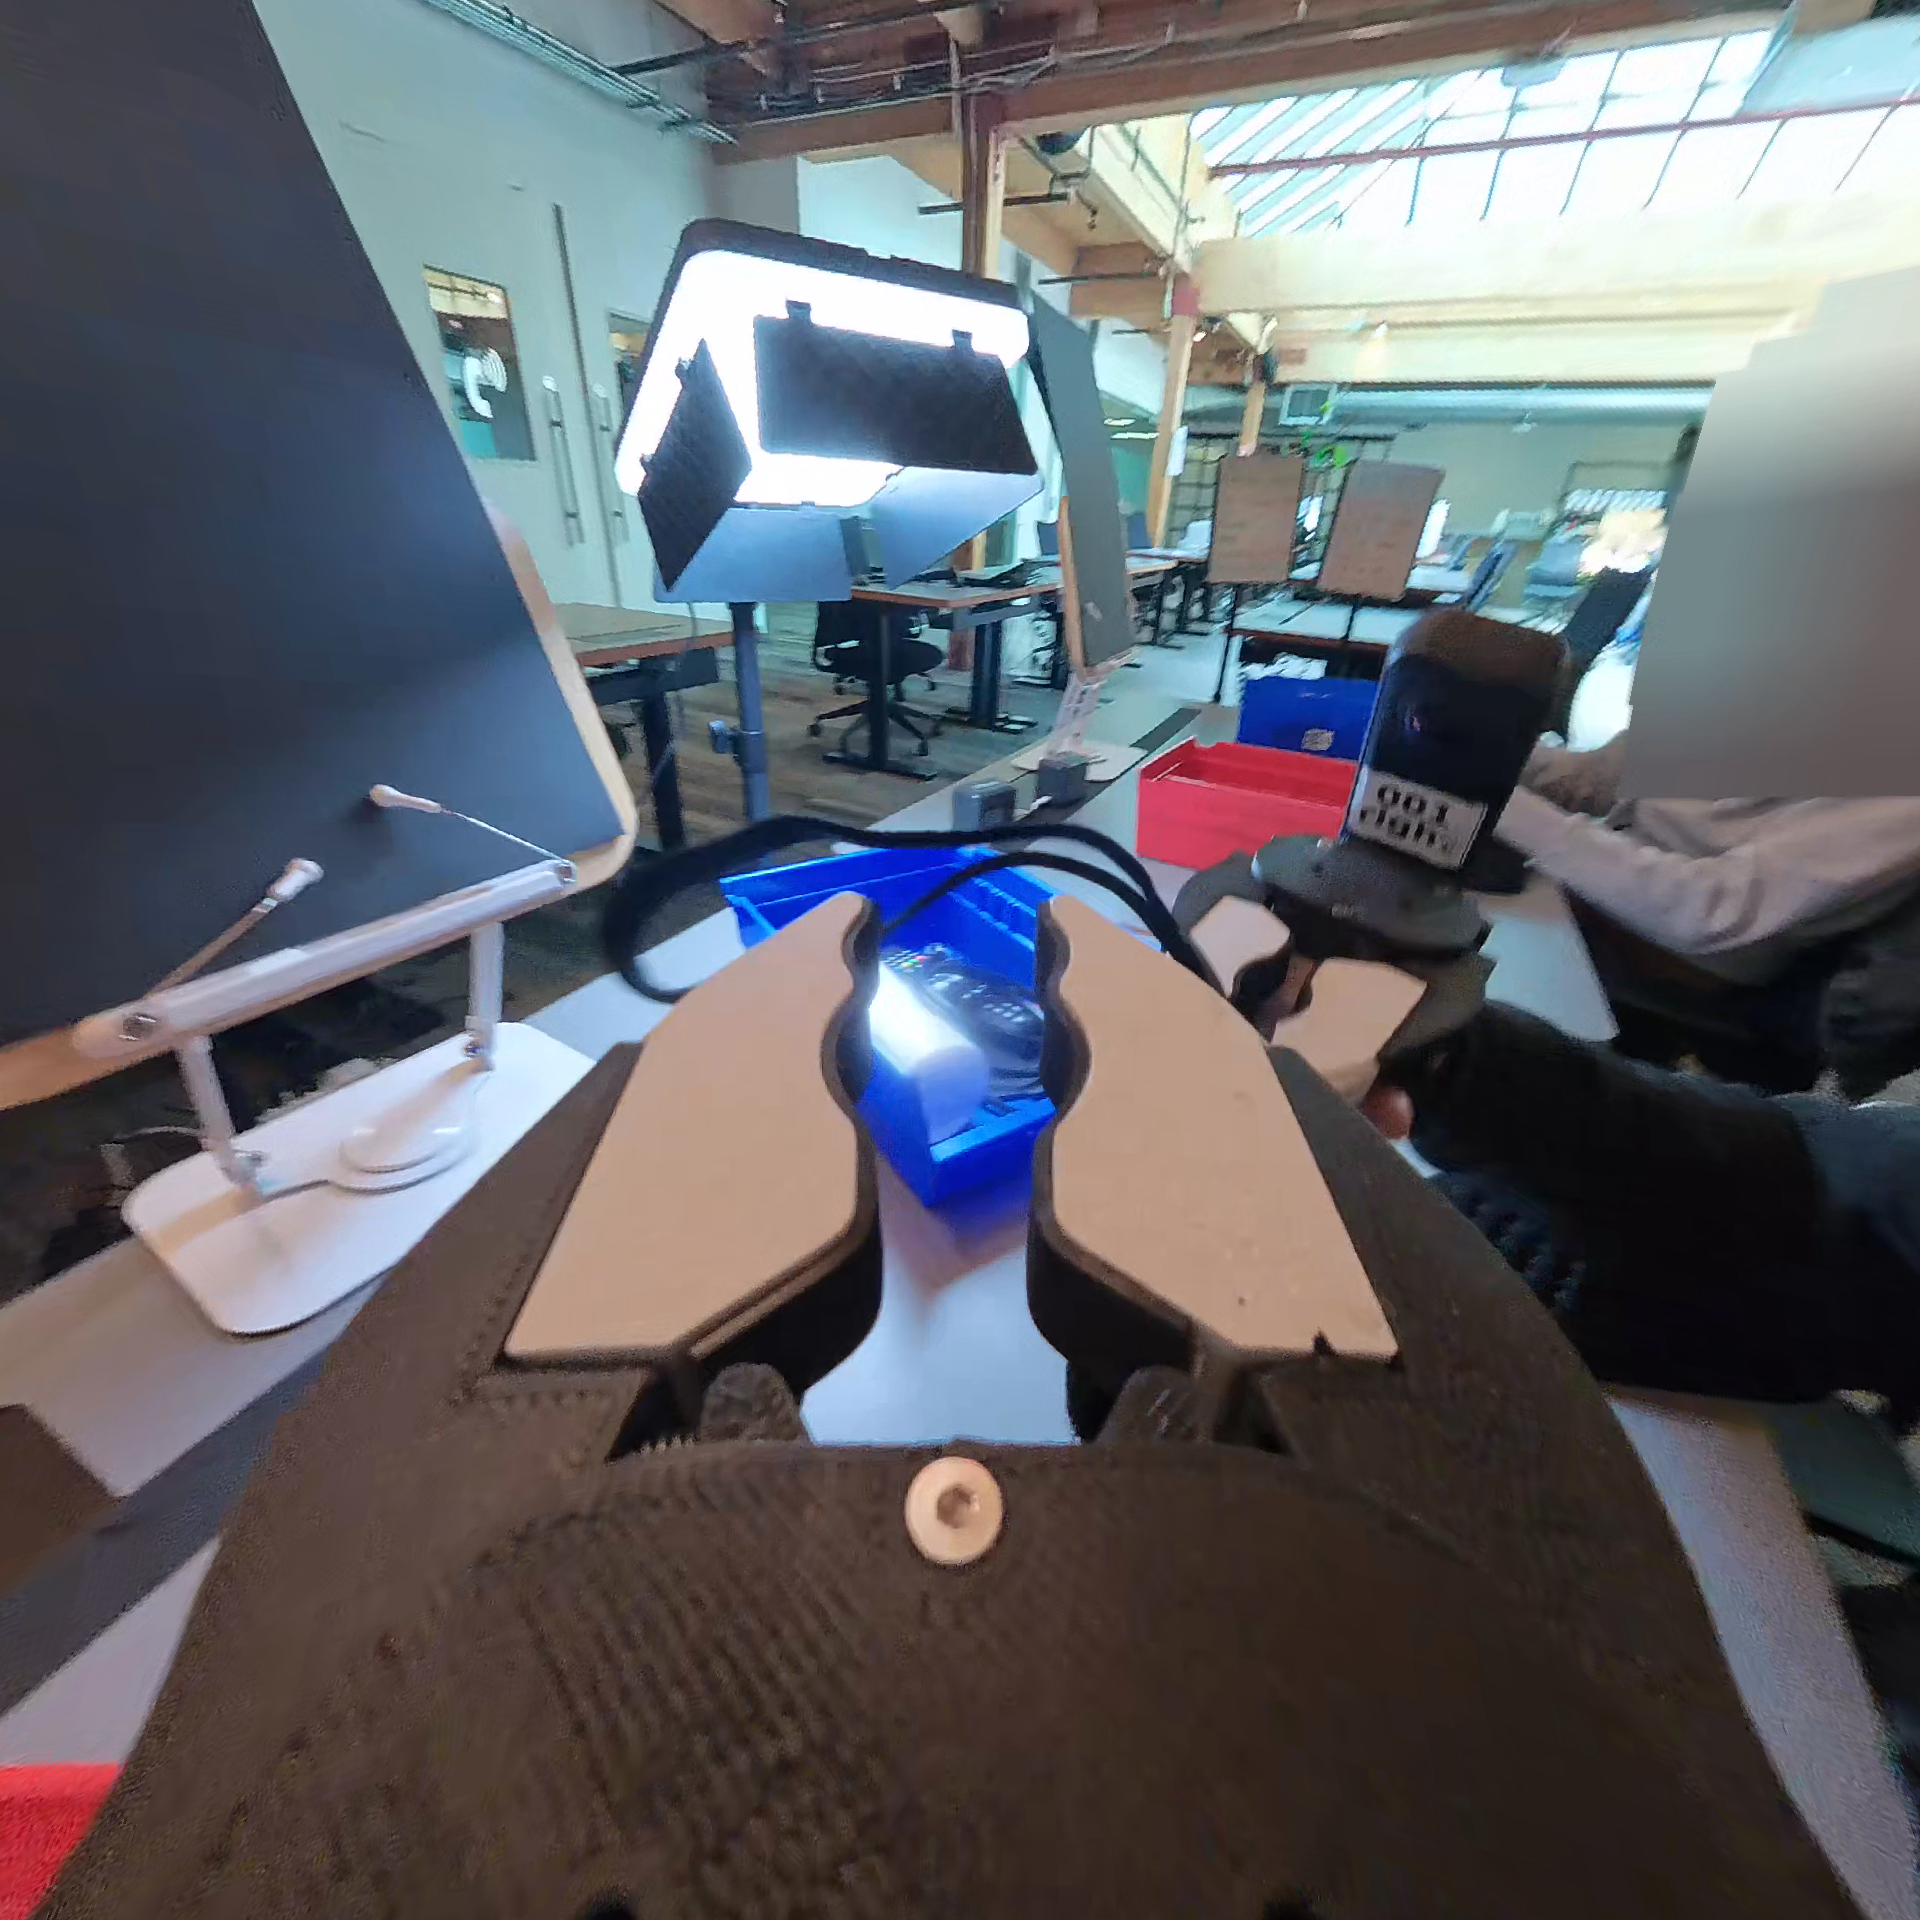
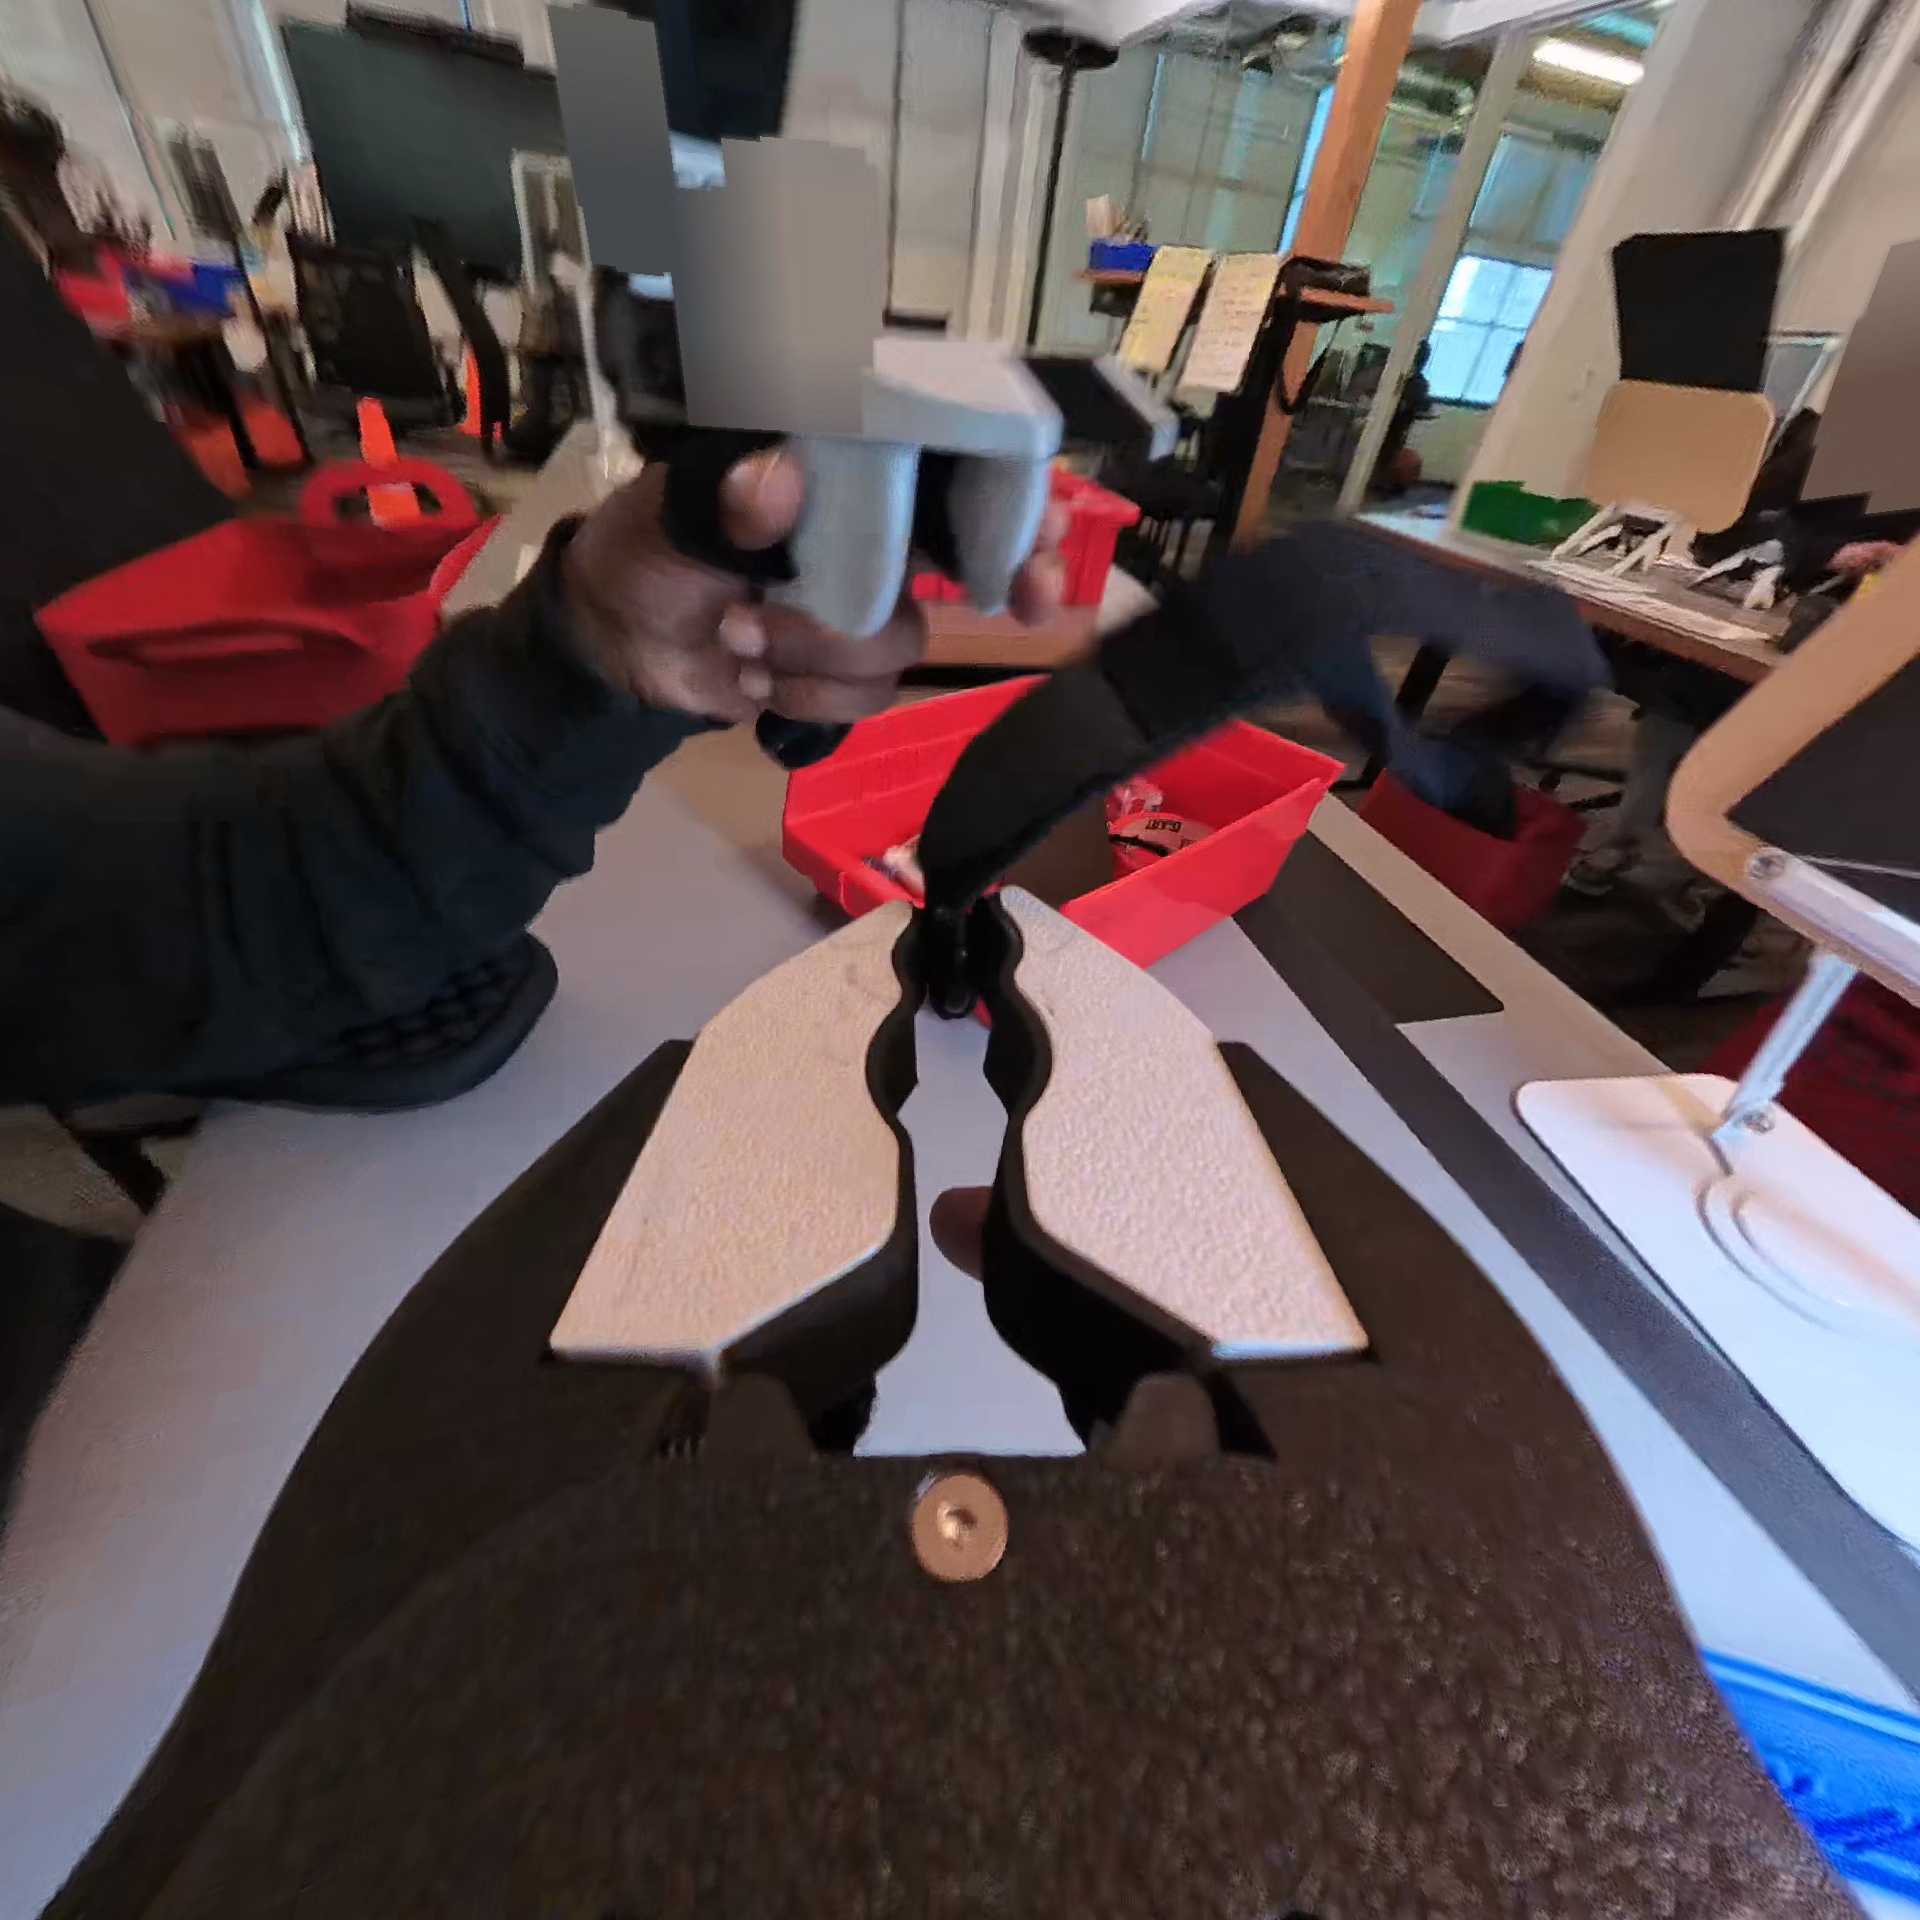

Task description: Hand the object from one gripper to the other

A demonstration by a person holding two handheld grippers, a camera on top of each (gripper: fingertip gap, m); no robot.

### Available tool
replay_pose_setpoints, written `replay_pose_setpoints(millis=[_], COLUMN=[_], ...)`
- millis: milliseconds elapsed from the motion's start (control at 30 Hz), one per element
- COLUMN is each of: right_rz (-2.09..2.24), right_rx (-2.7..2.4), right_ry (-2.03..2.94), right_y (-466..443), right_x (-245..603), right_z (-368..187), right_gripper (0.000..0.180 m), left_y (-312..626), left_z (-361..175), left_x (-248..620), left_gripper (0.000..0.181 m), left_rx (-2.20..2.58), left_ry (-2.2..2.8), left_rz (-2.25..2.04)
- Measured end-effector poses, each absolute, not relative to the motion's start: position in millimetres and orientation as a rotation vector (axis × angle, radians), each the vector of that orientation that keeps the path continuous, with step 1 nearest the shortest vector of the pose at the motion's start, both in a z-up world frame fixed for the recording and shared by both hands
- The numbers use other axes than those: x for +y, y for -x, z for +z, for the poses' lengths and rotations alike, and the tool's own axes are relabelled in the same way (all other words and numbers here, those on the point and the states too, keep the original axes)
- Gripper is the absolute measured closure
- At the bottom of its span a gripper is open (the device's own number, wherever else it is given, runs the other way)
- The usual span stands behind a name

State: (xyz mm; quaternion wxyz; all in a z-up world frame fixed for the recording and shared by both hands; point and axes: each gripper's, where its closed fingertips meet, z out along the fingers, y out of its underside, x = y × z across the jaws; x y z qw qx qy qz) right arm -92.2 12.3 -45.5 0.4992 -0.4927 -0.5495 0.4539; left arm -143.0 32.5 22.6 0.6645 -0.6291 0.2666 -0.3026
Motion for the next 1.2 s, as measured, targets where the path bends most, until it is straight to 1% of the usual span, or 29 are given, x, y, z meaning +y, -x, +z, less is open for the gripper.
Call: replay_pose_setpoints(millis=[67,167,300,467,567,600,667,700,767,833,900,933,1000,1100,1200], right_rz=[1.194,1.380,1.695,1.808,1.868,1.879,1.896,1.903,1.885,1.914,1.915,1.869,1.699,1.258,1.131], right_rx=[-1.231,-1.166,-1.141,-1.259,-1.340,-1.359,-1.426,-1.468,-1.520,-1.500,-1.449,-1.446,-1.466,-1.393,-1.356], right_ry=[1.232,1.342,1.436,1.486,1.476,1.477,1.462,1.454,1.448,1.424,1.355,1.325,1.207,1.098,1.123], right_y=[84,77,74,81,85,86,86,84,84,83,80,77,70,64,65], right_x=[22,28,17,-2,-18,-22,-32,-38,-44,-45,-41,-38,-34,-6,8], right_z=[-34,-31,-30,-46,-52,-53,-55,-57,-60,-53,-41,-36,-26,-17,-19], right_gripper=[0.171,0.171,0.171,0.171,0.171,0.171,0.171,0.171,0.171,0.171,0.168,0.163,0.145,0.144,0.144], left_y=[137,114,95,93,86,86,82,80,76,73,77,79,84,84,80], left_z=[20,9,-19,-38,-46,-51,-56,-56,-52,-47,-42,-38,-27,-17,-9], left_x=[27,16,15,22,15,15,12,10,5,-1,3,6,10,9,5], left_gripper=[0.155,0.156,0.155,0.154,0.151,0.145,0.146,0.147,0.156,0.176,0.177,0.177,0.177,0.177,0.177], left_rx=[0.674,0.859,1.099,1.206,1.296,1.330,1.372,1.381,1.378,1.371,1.314,1.267,1.141,0.997,0.903], left_ry=[1.412,1.380,1.321,1.234,1.195,1.190,1.171,1.156,1.113,1.093,1.146,1.185,1.262,1.363,1.385], left_rz=[-0.636,-0.555,-0.236,-0.030,0.009,0.046,0.077,0.069,0.045,0.004,-0.044,-0.103,-0.298,-0.638,-0.880])
